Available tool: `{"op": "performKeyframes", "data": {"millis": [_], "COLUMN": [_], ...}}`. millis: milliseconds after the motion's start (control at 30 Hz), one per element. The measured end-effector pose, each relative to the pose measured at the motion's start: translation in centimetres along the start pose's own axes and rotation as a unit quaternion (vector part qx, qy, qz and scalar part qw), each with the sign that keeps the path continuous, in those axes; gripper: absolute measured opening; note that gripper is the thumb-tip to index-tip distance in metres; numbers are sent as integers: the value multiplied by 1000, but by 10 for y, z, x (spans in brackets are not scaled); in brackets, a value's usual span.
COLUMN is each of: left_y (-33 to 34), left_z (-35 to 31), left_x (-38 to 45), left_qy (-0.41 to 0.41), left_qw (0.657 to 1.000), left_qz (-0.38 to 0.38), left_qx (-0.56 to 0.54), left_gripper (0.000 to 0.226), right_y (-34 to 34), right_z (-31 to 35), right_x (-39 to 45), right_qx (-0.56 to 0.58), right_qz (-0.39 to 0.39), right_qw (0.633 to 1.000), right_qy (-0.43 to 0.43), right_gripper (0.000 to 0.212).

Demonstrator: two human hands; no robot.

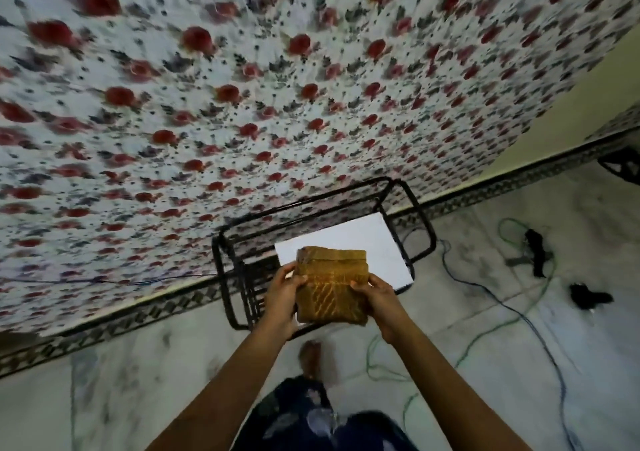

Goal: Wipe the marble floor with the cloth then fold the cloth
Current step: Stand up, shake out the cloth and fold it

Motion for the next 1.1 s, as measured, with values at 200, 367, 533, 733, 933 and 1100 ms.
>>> {"op": "performKeyframes", "data": {"millis": [200,367,533,733,933,1100], "left_y": [30,52,57,46,37,31], "left_z": [29,55,80,101,92,75], "left_x": [124,219,280,307,305,282], "left_qy": [-74,-71,-83,-82,-48,-23], "left_qw": [995,993,989,986,963,951], "left_qz": [-66,-89,-113,-139,-195,-189], "left_qx": [19,23,36,40,181,244], "left_gripper": [30,25,27,27,32,40], "right_y": [-26,-44,-59,-44,-41,-46], "right_z": [2,-17,-44,-38,-33,-15], "right_x": [135,243,316,347,349,312], "right_qx": [-82,-148,-260,-354,-424,-329], "right_qz": [-19,-12,-6,9,-19,-49], "right_qw": [996,988,964,935,905,940], "right_qy": [32,43,52,-13,-37,-78], "right_gripper": [24,28,38,37,34,35]}}
Point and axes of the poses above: each hand's wrist, its own x-axis towards the middle knuckle, its own y-axis out of the palm, z = x × y, the point moved 10 cm from there along x, towards the middle knuckle, and after that the axes turned 13 degrees about x, right-handed, at the moved point
